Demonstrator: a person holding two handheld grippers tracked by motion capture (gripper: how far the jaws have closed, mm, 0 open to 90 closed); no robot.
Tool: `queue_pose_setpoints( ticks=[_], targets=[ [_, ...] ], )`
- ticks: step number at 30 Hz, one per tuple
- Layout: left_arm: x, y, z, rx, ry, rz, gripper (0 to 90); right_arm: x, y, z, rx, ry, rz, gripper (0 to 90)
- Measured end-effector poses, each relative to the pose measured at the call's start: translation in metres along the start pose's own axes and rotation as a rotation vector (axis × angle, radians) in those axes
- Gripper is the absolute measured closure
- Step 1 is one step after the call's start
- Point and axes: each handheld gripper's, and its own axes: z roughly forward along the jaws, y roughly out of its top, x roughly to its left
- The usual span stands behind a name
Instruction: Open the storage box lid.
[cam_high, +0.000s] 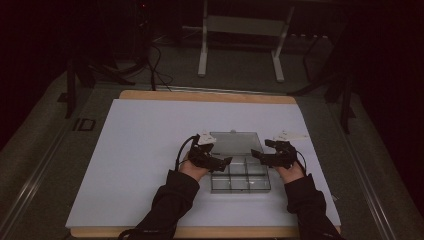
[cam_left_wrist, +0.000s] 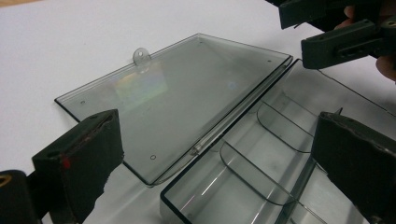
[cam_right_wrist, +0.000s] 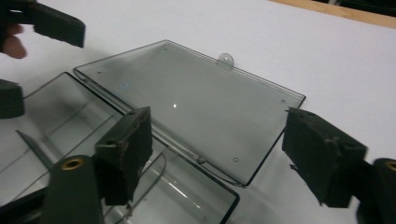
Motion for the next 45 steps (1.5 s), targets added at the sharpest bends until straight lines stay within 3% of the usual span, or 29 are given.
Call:
queue_pose_setpoints(
  ticks=[2,6,18,32,45],
  targets=[
    [-0.002,-0.001,-0.001,0.001,0.004,0.021,3.4,0.002,0.000,-0.001,0.012,-0.002,-0.021,16.2],
    [-0.005,-0.003,-0.004,0.008,-0.005,0.038,3.4,0.005,-0.002,-0.004,0.024,-0.023,-0.058,16.2],
    [-0.014,-0.012,-0.021,0.017,-0.018,0.065,3.4,0.006,-0.007,-0.017,0.007,-0.005,-0.061,16.3],
    [-0.025,-0.029,-0.047,0.022,-0.025,0.096,3.5,0.014,-0.021,-0.042,-0.007,0.038,-0.120,16.0],
    [-0.033,-0.042,-0.064,0.045,-0.013,0.137,3.5,0.013,-0.038,-0.063,-0.004,0.026,-0.133,15.5]
  ],
)
